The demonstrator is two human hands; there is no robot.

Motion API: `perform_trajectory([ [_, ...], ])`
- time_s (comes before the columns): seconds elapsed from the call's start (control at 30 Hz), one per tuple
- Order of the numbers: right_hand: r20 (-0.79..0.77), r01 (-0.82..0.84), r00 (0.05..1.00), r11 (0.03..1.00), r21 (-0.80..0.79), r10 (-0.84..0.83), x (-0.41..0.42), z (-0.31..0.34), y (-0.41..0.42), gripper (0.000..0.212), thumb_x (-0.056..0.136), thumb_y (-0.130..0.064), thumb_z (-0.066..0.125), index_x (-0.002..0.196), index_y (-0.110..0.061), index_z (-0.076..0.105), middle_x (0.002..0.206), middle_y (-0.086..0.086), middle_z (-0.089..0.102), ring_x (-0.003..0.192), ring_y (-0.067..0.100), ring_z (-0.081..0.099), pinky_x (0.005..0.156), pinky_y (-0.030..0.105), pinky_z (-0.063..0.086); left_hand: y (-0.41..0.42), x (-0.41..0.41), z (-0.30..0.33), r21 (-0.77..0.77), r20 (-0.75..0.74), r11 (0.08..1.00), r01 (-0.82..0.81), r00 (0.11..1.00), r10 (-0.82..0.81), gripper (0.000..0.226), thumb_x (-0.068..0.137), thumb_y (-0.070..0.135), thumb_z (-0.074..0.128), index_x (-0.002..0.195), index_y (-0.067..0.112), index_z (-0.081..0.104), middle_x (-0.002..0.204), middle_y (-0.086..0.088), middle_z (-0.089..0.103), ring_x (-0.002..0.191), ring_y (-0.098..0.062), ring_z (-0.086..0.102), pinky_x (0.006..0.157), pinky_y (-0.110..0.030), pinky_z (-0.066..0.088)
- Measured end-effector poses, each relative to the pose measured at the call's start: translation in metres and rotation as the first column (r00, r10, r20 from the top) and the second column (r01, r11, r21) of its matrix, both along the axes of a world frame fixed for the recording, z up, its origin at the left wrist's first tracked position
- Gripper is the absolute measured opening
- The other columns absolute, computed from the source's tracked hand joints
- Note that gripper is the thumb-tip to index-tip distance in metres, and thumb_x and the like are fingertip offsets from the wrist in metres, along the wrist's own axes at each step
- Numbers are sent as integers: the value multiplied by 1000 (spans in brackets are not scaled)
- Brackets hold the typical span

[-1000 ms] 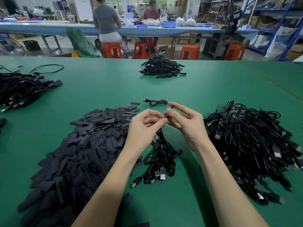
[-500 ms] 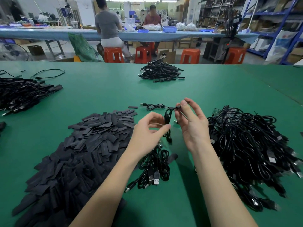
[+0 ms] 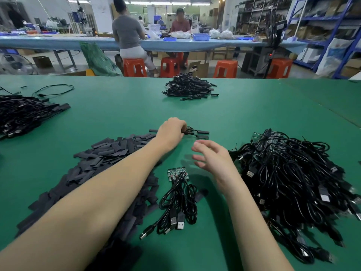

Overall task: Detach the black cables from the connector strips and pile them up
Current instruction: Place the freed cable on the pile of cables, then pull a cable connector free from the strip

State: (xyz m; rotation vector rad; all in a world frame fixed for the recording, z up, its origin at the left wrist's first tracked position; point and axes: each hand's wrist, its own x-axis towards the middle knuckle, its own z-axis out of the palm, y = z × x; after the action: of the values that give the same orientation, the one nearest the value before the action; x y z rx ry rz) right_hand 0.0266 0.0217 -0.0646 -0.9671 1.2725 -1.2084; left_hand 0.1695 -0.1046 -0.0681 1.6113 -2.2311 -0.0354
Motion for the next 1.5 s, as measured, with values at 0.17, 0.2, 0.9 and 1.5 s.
perform_trajectory([
  [0.17, -589, 10, 807, 998, -66, -47, -5, -9, -1, 11, 88, -35, 69, 85, -25, 74, 84, -9, 74, 89, 14, 69, 79, 27, 50, -24, -6, -2, 52, -10, 998, -25, 1000, 25, 18, 93, 10, 64, 109, 7, 70, 113, -18, 65, 107, -38, 60, 94, -42, 49],
  [0.2, -708, -3, 706, 999, -47, -31, -5, -10, 0, 13, 86, -38, 69, 80, -27, 72, 80, -13, 71, 89, 15, 68, 77, 26, 48, -28, -6, -1, 71, -30, 997, -36, 999, 38, 19, 93, 11, 64, 111, 7, 68, 113, -18, 66, 107, -38, 61, 94, -43, 49],
  [0.9, -679, -131, 699, 974, 186, 224, 4, 0, 10, 11, 79, -23, 80, 83, -24, 70, 73, 1, 76, 76, 16, 72, 70, 26, 56, 128, 12, -5, 219, -547, 965, -144, 801, 244, 21, 89, 35, 71, 101, 18, 66, 98, 6, 68, 91, -12, 64, 86, -25, 47],
  [1.5, -268, -220, 925, 954, 202, 270, -21, 6, 7, 11, 86, -24, 80, 95, -19, 76, 92, 2, 76, 67, 10, 65, 51, 19, 43, 136, 25, -5, 337, -901, 907, 252, 364, 234, 29, 84, -6, 72, 99, 18, 68, 103, -2, 74, 96, -7, 68, 80, -21, 54],
])
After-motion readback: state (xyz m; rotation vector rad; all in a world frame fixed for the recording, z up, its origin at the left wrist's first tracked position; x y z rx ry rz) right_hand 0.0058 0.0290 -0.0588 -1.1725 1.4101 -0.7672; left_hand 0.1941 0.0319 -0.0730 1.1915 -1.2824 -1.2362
